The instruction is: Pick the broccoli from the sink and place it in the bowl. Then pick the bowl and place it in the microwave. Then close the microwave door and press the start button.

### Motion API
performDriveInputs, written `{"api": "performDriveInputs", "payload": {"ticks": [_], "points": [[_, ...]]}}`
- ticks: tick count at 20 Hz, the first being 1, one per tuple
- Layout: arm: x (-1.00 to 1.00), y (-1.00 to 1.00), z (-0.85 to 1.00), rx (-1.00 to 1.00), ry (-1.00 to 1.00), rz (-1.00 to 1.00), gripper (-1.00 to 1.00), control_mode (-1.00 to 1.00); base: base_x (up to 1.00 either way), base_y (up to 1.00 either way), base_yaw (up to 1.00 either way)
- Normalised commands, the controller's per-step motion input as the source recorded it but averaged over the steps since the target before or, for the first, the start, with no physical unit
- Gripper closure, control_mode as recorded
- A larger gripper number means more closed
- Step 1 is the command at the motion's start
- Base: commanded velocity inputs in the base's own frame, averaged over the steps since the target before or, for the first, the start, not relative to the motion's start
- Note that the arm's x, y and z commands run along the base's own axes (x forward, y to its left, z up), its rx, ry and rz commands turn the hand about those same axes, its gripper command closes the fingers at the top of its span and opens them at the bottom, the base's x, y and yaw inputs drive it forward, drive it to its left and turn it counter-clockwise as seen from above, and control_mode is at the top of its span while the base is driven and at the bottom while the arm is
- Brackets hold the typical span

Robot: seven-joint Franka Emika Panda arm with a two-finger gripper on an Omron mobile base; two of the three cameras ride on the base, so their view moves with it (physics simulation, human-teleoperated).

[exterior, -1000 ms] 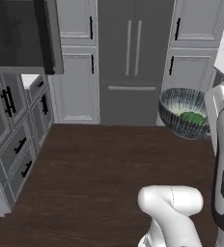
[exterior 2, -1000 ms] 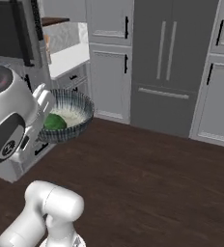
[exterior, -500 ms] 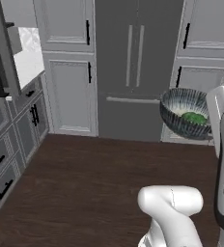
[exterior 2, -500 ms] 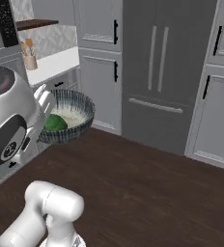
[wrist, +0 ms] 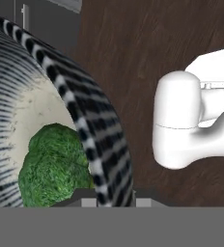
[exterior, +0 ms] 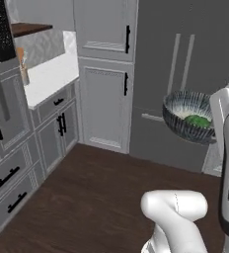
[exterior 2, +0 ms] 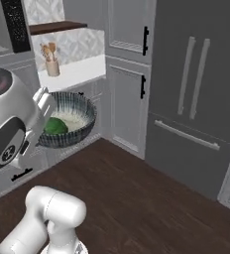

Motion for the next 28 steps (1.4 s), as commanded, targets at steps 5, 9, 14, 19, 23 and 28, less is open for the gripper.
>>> {"api": "performDriveInputs", "payload": {"ticks": [5, 9, 14, 19, 23, 28], "points": [[0.0, 0.0, 0.0, 0.0, 0.0, 0.0, 1.0, 1.0, 1.0, -0.35, 0.59], [0.0, 0.0, 0.0, 0.0, 0.0, 0.0, 1.0, 1.0, 1.0, -0.26, 0.75], [0.0, 0.0, 0.0, 0.0, 0.0, 0.0, 1.0, 1.0, 0.79, -0.25, 0.83], [0.0, 0.0, 0.0, 0.0, 0.0, 0.0, 1.0, 1.0, 0.51, -0.17, 0.9], [0.0, 0.0, 0.0, 0.0, 0.0, 0.0, 1.0, 1.0, 0.42, -0.2, 0.9], [0.0, 0.0, 0.0, 0.0, 0.0, 0.0, 1.0, 1.0, 0.34, -0.48, 0.76]]}}
